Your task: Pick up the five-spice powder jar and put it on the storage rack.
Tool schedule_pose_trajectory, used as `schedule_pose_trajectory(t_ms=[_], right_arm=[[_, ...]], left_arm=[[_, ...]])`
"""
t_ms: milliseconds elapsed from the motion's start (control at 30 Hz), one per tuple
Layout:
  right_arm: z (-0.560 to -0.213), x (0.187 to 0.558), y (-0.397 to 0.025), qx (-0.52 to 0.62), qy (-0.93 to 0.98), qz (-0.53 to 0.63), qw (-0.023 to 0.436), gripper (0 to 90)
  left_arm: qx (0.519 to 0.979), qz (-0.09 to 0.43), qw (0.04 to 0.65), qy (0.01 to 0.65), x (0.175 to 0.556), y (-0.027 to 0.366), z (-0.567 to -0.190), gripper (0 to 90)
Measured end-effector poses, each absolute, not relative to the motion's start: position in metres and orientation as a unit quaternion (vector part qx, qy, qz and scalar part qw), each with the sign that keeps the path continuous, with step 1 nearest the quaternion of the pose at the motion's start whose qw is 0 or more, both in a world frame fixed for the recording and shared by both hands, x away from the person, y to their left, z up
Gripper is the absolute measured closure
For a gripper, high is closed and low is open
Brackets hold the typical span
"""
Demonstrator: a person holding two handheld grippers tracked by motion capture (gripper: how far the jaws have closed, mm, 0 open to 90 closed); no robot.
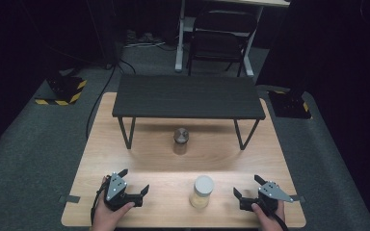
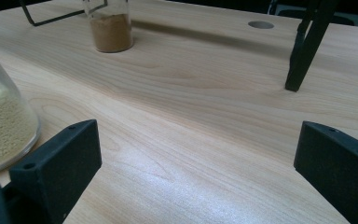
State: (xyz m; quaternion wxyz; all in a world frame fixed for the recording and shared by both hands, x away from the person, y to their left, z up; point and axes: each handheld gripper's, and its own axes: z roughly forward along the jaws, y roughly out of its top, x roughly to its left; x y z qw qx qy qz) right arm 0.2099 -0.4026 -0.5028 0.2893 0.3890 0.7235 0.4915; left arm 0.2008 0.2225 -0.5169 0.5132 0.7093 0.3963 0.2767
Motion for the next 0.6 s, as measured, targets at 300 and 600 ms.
schedule_pose_trajectory(t_ms=[300,600], right_arm=[[-0.5022,0.2125,-0.4055,0.388,0.725,0.495,0.28,0.2],[-0.5023,0.2113,-0.4063,0.387,0.726,0.495,0.28,0.2]], left_arm=[[0.709,0.277,0.513,0.396,0.2004,0.2227,-0.517,0.4],[0.71,0.283,0.511,0.393,0.1985,0.2195,-0.5172,0.4]])
